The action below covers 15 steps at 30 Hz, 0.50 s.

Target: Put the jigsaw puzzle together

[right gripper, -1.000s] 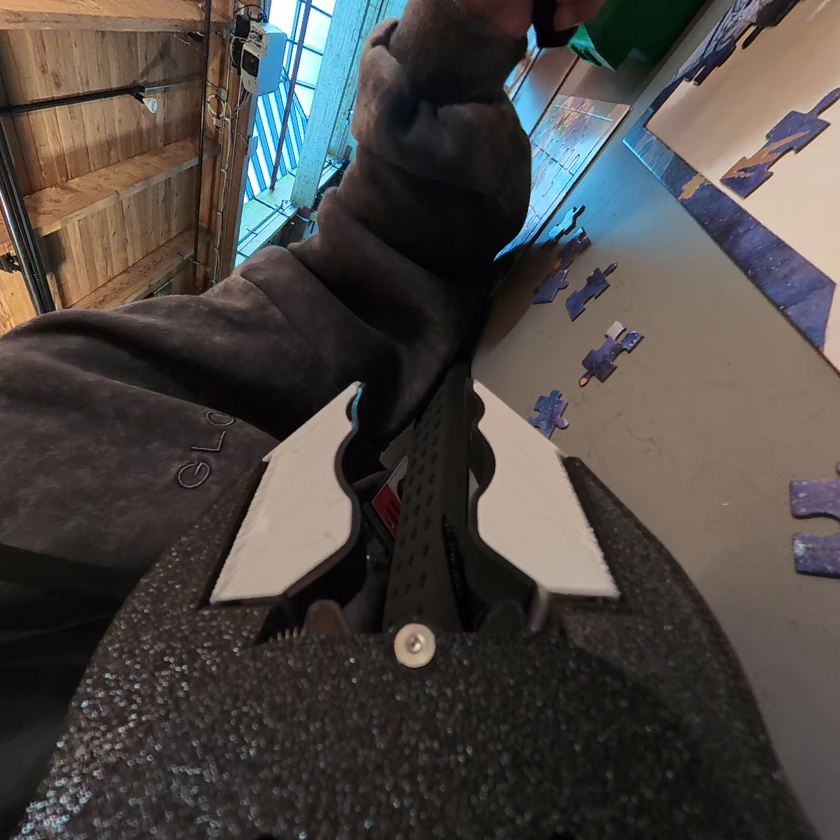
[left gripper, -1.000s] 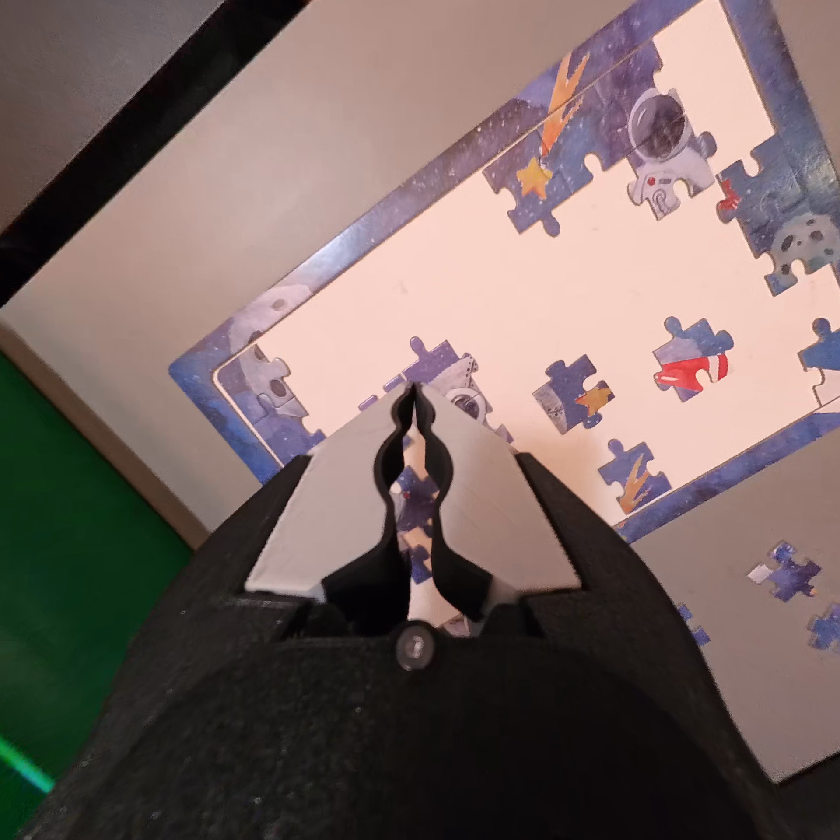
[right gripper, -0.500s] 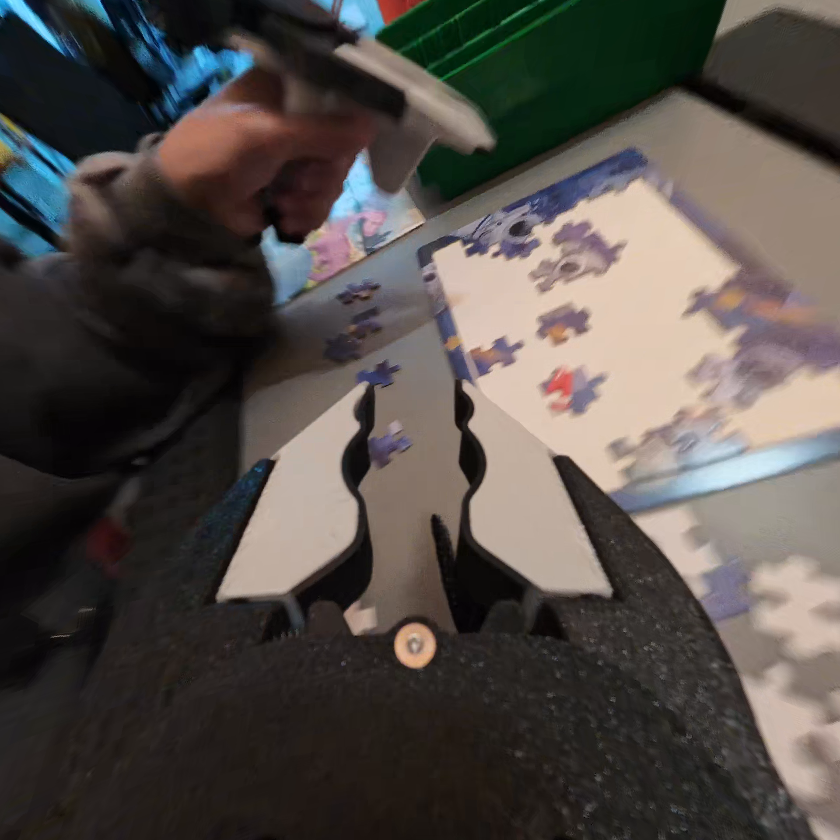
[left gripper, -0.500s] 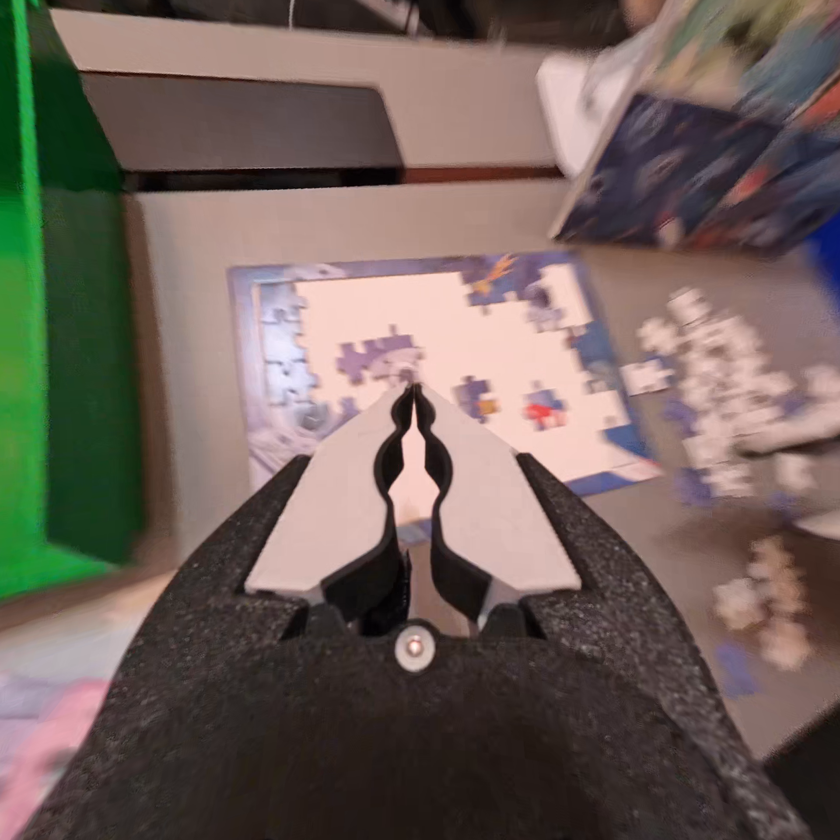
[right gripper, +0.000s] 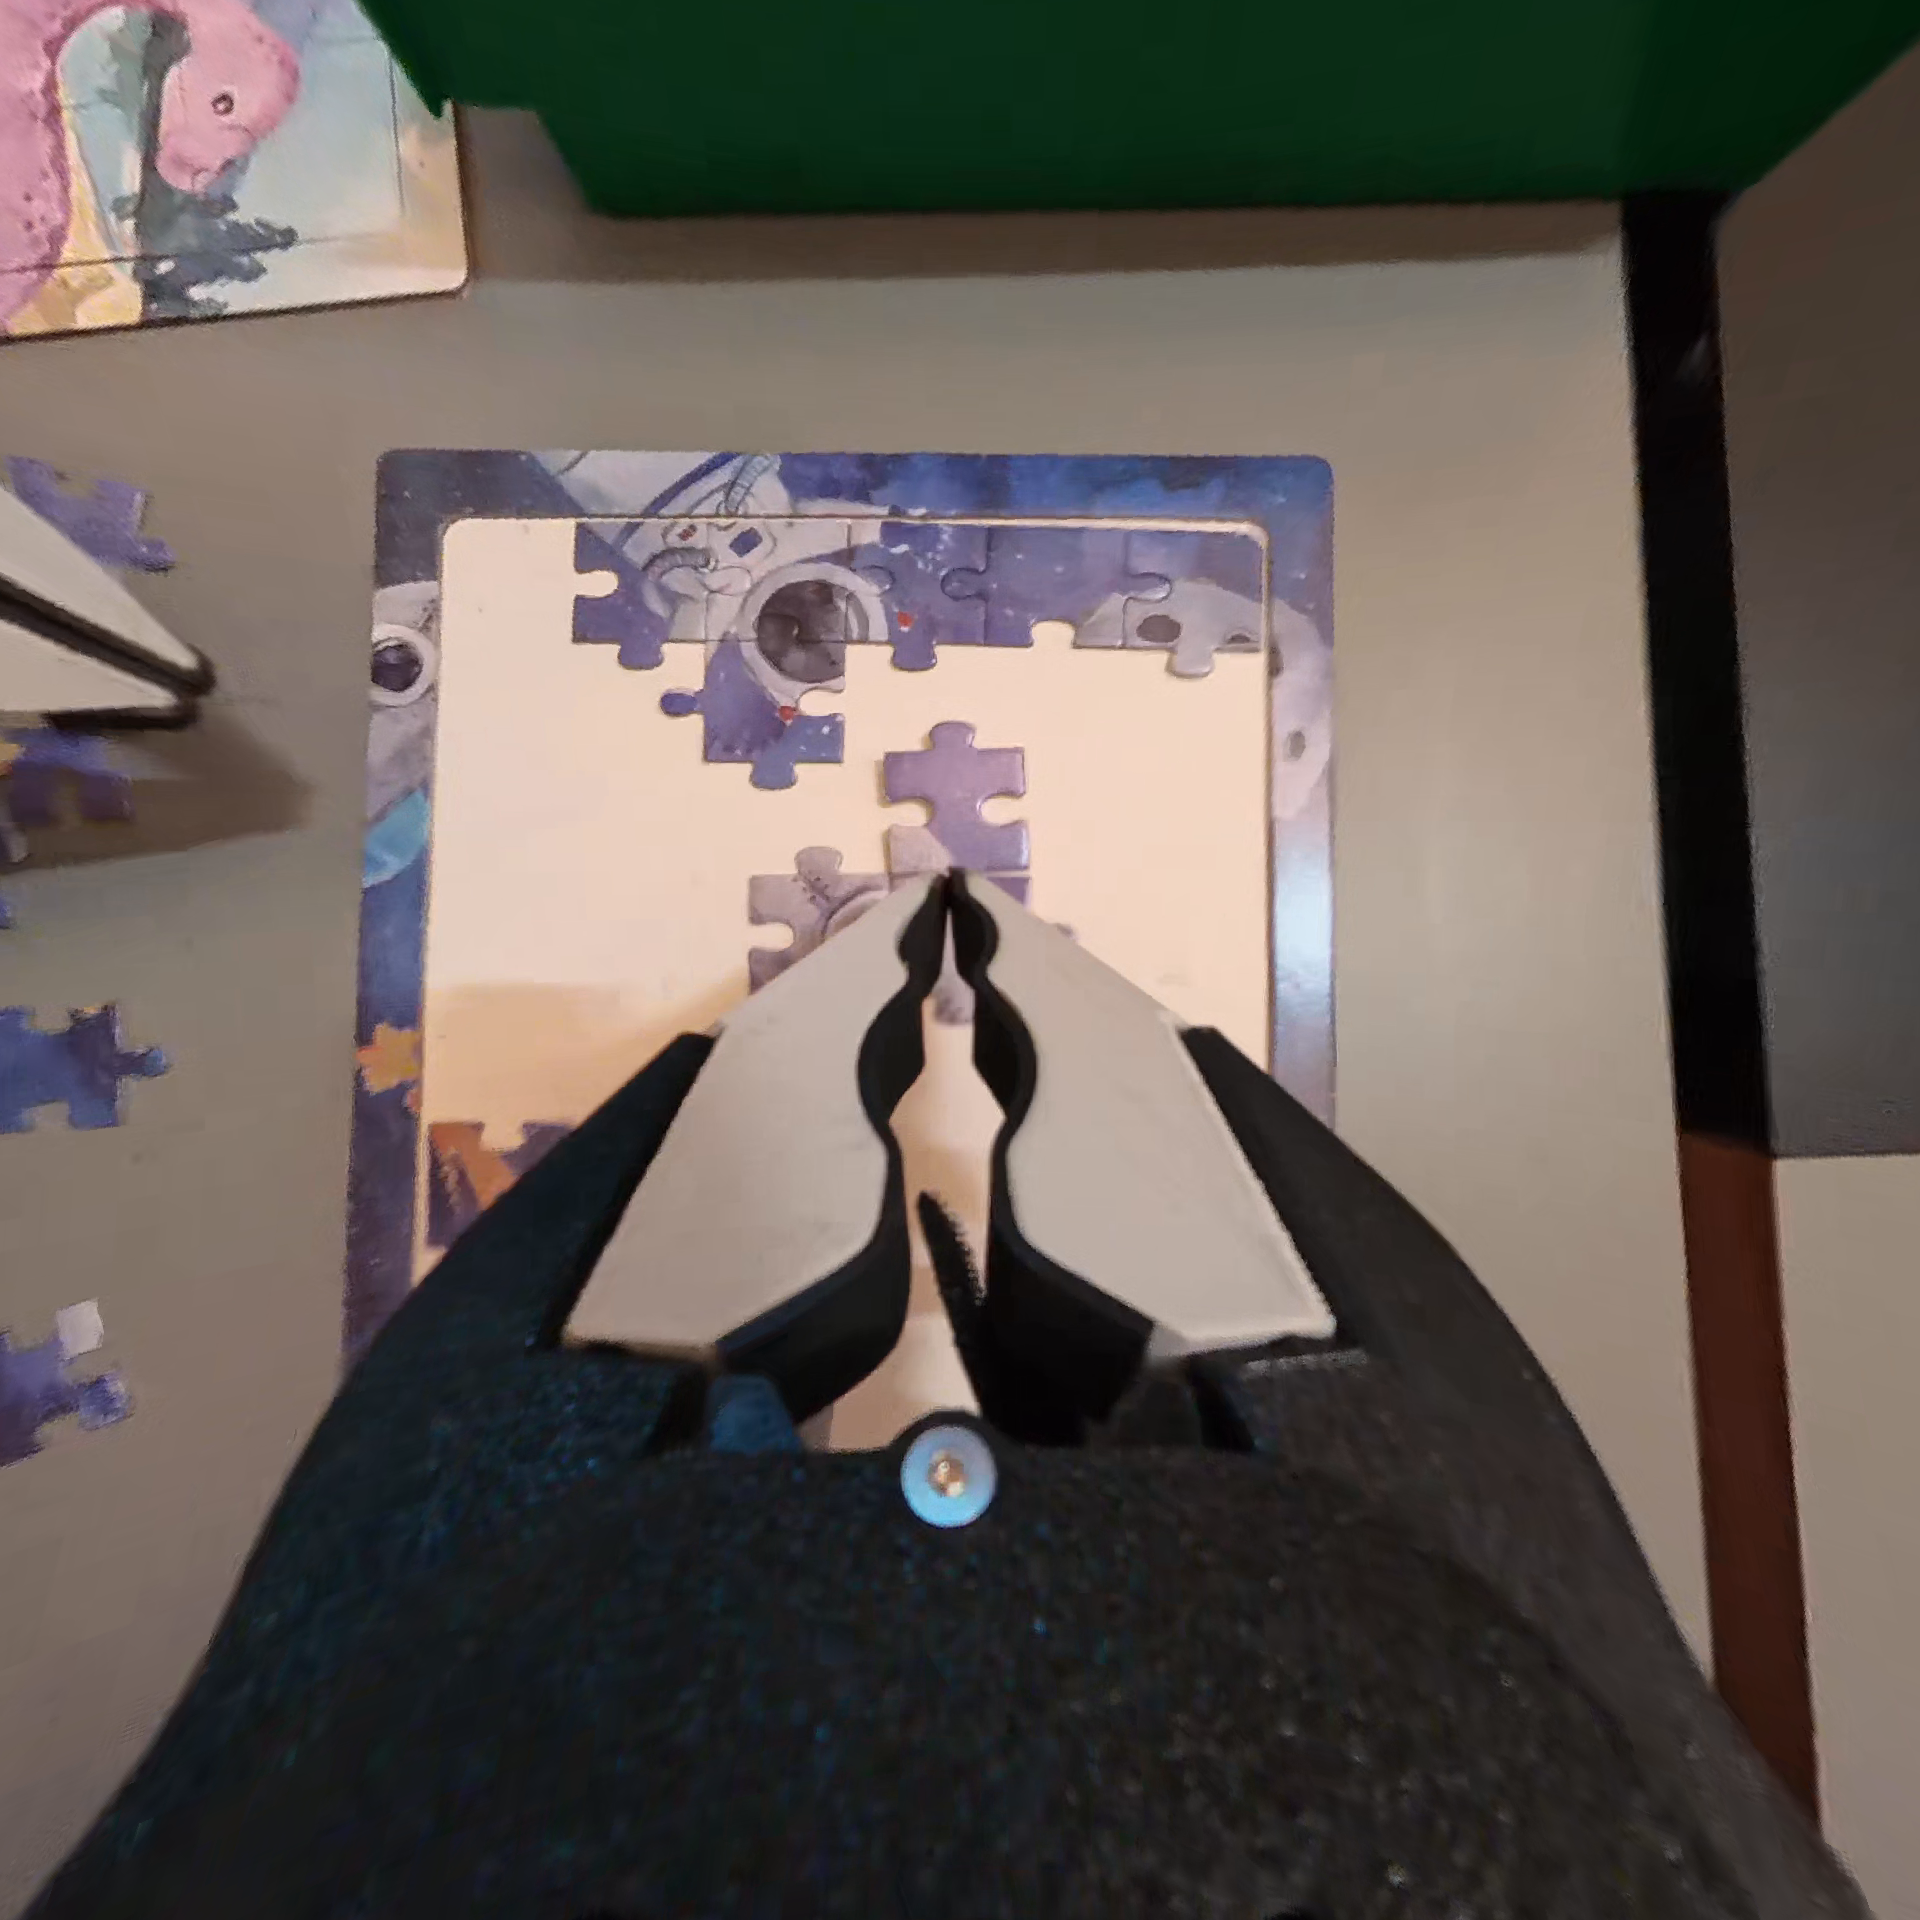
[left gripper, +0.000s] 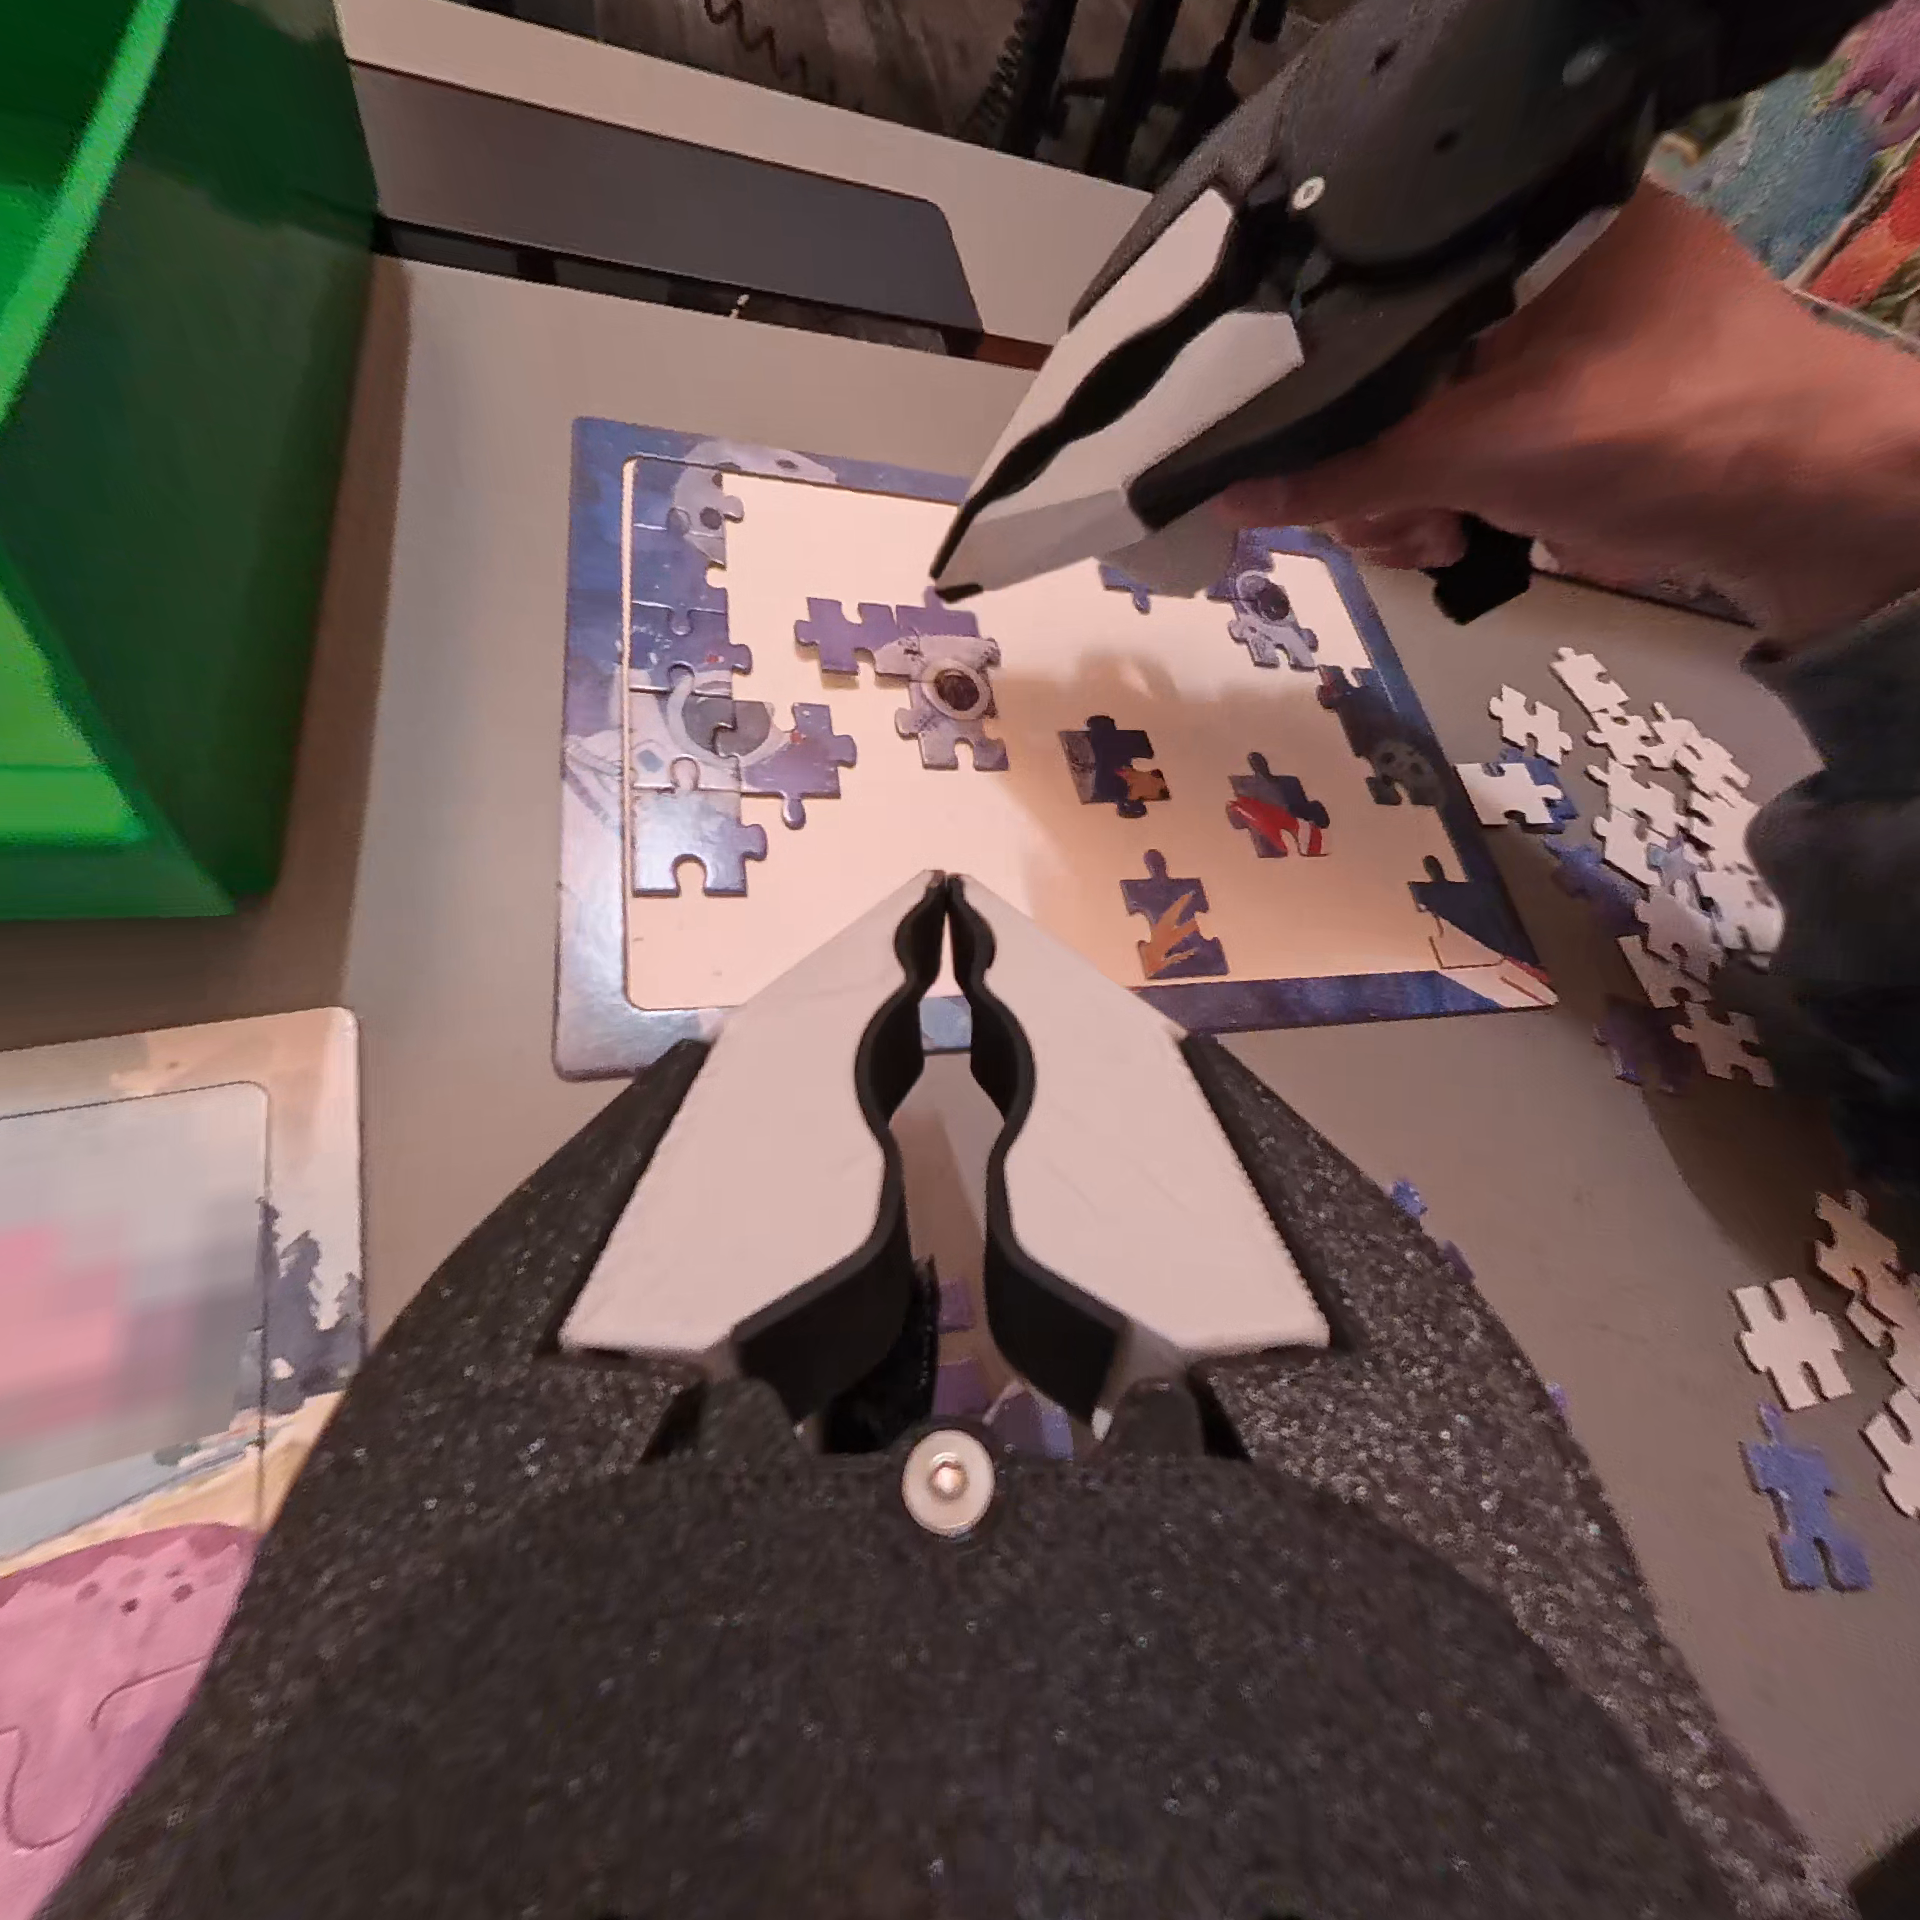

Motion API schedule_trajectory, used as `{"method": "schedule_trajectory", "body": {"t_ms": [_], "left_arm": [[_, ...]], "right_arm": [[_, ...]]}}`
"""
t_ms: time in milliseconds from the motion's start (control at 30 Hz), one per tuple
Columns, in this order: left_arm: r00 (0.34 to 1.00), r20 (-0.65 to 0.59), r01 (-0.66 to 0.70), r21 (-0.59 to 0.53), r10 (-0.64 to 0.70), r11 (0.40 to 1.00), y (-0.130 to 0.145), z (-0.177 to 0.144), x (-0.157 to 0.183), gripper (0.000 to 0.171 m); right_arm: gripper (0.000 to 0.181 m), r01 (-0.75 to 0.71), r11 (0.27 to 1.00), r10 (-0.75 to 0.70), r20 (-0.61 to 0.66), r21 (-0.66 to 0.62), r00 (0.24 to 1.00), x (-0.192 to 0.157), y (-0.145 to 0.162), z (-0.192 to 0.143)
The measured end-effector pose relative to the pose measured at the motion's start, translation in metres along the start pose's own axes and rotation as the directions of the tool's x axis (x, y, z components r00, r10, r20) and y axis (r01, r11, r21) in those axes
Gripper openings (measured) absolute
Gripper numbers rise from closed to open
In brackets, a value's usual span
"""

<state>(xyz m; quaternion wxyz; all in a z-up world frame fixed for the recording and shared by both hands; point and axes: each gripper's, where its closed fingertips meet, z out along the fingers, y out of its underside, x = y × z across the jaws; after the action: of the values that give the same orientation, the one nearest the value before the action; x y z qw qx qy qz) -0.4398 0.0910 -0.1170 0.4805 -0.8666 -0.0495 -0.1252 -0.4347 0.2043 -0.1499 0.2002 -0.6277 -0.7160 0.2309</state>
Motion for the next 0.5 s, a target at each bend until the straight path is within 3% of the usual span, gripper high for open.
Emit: {"method": "schedule_trajectory", "body": {"t_ms": [100,233,300,433,500], "left_arm": [[1.000,0.009,0.010,0.007,-0.010,1.000,-0.001,-0.001,-0.005,0.000],[1.000,-0.014,0.017,-0.004,-0.018,1.000,0.002,0.001,-0.002,0.000],[1.000,-0.017,0.009,-0.013,-0.009,1.000,0.005,0.002,-0.001,0.000],[1.000,-0.023,0.015,-0.013,-0.016,1.000,0.005,0.002,-0.001,0.000],[0.999,-0.026,0.023,-0.013,-0.023,1.000,0.006,0.002,-0.002,0.000]], "right_arm": [[0.000,0.024,0.998,-0.024,0.007,0.060,1.000,-0.006,-0.013,0.006],[0.000,0.086,0.995,-0.088,-0.049,-0.057,0.995,0.001,0.010,0.024],[0.000,0.024,1.000,-0.023,-0.043,0.018,0.999,0.001,0.006,0.025],[0.000,-0.007,1.000,0.009,-0.062,0.023,0.998,0.003,0.004,0.023],[0.000,-0.065,0.992,0.069,-0.030,0.112,0.997,0.005,-0.009,0.012]]}}
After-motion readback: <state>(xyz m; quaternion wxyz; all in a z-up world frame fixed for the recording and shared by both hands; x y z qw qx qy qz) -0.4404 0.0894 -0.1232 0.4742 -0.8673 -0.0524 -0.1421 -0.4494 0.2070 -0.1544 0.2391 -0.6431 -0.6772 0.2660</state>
